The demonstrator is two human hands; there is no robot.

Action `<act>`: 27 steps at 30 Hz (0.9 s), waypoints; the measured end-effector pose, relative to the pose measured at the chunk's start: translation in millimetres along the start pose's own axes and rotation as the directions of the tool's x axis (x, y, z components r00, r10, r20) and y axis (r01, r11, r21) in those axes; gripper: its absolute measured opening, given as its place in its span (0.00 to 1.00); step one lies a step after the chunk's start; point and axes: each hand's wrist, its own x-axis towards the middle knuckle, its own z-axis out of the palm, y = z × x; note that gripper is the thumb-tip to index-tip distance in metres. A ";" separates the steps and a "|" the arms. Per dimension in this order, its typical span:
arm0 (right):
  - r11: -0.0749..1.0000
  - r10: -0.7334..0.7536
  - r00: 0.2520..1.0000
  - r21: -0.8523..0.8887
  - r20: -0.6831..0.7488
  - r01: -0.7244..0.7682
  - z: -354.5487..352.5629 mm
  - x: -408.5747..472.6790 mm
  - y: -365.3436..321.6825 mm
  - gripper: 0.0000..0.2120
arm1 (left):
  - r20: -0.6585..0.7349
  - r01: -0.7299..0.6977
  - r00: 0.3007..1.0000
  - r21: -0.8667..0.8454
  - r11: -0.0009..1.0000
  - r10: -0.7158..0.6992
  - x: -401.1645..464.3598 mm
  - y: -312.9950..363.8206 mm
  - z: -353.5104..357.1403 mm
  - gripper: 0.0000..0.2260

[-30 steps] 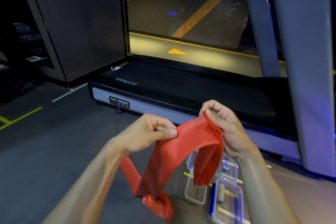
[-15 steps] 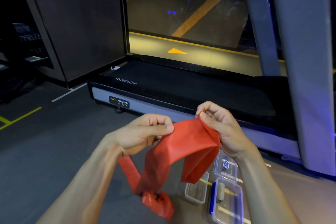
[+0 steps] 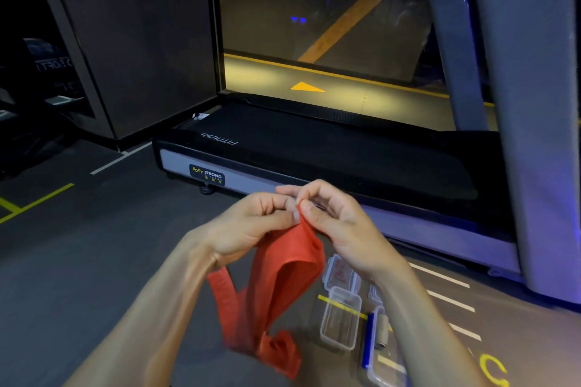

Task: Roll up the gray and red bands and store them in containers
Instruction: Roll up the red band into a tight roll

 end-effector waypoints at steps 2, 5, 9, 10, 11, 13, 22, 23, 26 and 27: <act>0.998 0.021 0.999 -0.065 0.035 -0.019 -2.9 -0.2 0.8 0.03 | -0.001 -0.003 1.000 0.053 0.999 0.003 -1.4 0.7 -1.8 0.10; 0.985 0.048 0.995 -0.169 0.085 -0.033 -6.8 -3.1 -0.2 0.03 | 0.031 -0.003 1.000 0.110 0.994 0.000 -4.5 0.6 -4.4 0.07; 0.968 0.059 0.992 -0.248 0.113 -0.029 -10.9 -4.6 -0.7 0.05 | 0.078 0.004 0.997 0.150 0.989 -0.016 -6.1 -1.7 -5.9 0.14; 0.964 0.061 0.991 -0.264 0.118 -0.028 -12.7 -4.7 -1.0 0.05 | 0.086 0.005 0.996 0.157 0.988 -0.018 -6.4 -1.6 -5.7 0.15; 0.959 0.069 0.990 -0.281 0.121 -0.032 -14.5 -5.0 -1.0 0.05 | 0.089 0.004 0.996 0.169 0.986 -0.020 -7.0 -1.1 -5.6 0.13; 0.945 0.095 0.988 -0.323 0.124 -0.051 -17.5 -5.7 0.5 0.06 | 0.086 0.009 0.996 0.192 0.981 -0.026 -6.8 -0.2 -5.3 0.09; 0.945 0.007 0.988 0.323 -0.151 0.042 -31.3 -6.4 -12.8 0.04 | 0.106 0.047 0.991 0.261 0.964 -0.077 -9.0 -1.6 -5.5 0.08; 0.907 0.003 0.986 0.417 -0.165 0.067 -33.4 -6.5 -15.7 0.05 | 0.088 0.052 0.993 0.269 0.962 -0.079 -8.9 -2.7 -6.2 0.08; 0.829 0.013 0.981 0.550 -0.194 0.098 -35.3 -6.3 -20.6 0.10 | 0.050 0.030 0.998 0.229 0.973 -0.043 -7.6 -3.0 -5.7 0.07; 0.821 0.024 0.978 0.563 -0.206 0.098 -35.1 -6.7 -21.3 0.11 | 0.039 0.025 0.999 0.220 0.975 -0.035 -7.2 -2.4 -5.3 0.06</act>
